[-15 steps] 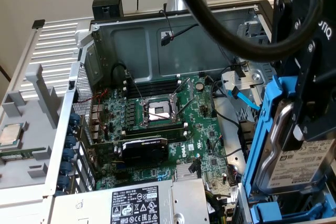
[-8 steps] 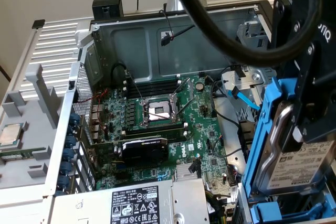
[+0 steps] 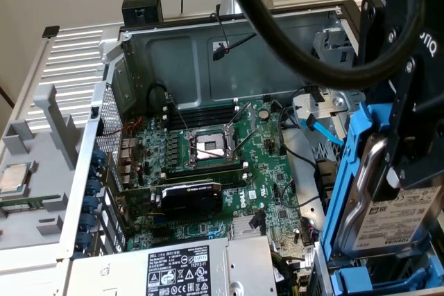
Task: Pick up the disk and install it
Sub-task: 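Insert the disk into the insertion slot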
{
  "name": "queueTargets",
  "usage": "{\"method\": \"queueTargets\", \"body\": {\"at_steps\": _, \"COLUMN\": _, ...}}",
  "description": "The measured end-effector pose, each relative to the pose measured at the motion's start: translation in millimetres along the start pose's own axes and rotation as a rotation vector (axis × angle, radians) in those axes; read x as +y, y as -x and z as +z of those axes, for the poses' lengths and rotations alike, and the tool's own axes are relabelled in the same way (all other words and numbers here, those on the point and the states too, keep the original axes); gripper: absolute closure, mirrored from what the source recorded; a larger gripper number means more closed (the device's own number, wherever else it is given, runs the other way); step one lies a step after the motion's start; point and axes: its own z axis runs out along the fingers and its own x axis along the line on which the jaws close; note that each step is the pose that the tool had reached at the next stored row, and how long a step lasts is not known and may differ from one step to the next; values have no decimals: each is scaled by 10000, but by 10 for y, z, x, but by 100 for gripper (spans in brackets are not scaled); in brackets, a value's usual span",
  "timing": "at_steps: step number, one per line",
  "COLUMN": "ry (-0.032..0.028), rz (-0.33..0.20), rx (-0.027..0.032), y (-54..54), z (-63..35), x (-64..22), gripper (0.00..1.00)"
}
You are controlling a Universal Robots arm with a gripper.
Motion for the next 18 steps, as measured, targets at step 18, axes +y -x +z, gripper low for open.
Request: {"method": "queueTargets", "body": {"at_steps": 18, "ry": 0, "rz": 0, "rx": 0, "y": 0, "z": 0, "x": 0, "gripper": 63}}
